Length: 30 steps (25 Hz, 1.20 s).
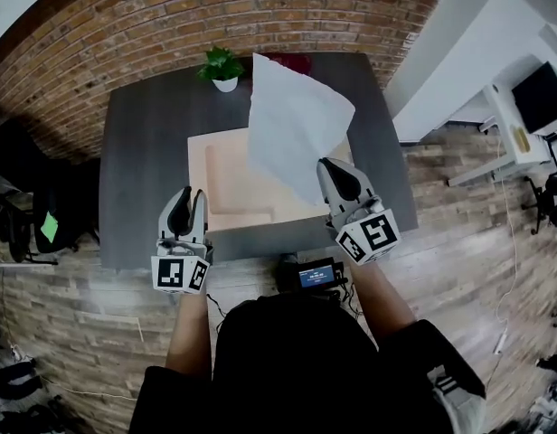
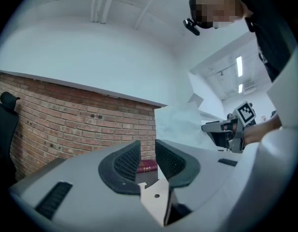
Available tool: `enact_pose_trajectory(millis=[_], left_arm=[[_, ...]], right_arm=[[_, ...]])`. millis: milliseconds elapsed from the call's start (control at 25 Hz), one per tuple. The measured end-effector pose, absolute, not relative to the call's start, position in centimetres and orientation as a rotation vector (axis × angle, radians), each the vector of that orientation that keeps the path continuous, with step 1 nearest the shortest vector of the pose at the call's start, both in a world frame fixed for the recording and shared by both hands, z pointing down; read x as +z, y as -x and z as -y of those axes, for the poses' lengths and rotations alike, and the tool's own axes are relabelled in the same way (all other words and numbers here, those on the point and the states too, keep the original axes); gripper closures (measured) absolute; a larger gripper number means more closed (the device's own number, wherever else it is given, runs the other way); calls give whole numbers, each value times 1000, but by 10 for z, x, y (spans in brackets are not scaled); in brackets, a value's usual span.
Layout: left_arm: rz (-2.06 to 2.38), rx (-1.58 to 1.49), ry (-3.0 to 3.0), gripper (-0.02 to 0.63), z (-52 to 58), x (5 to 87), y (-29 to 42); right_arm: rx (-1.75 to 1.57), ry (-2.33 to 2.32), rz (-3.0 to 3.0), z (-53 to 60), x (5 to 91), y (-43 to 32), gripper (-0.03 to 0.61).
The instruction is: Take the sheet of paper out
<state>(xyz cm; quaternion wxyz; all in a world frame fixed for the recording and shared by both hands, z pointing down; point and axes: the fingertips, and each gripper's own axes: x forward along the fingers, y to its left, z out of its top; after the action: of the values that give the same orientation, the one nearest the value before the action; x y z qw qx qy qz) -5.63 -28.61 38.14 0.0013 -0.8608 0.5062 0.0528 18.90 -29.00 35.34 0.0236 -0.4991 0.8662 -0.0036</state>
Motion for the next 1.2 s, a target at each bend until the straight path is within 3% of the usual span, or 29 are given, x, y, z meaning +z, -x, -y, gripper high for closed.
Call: enact_pose_trajectory(millis=[640, 1200], left_arm=[[-1557, 170, 2760, 528, 117, 406, 126], [-1532, 181, 2817, 528, 12, 412, 75]], right_arm=[[1, 1616, -2691, 123, 372, -110, 575], [-68, 1554, -2730, 25, 395, -144, 575]])
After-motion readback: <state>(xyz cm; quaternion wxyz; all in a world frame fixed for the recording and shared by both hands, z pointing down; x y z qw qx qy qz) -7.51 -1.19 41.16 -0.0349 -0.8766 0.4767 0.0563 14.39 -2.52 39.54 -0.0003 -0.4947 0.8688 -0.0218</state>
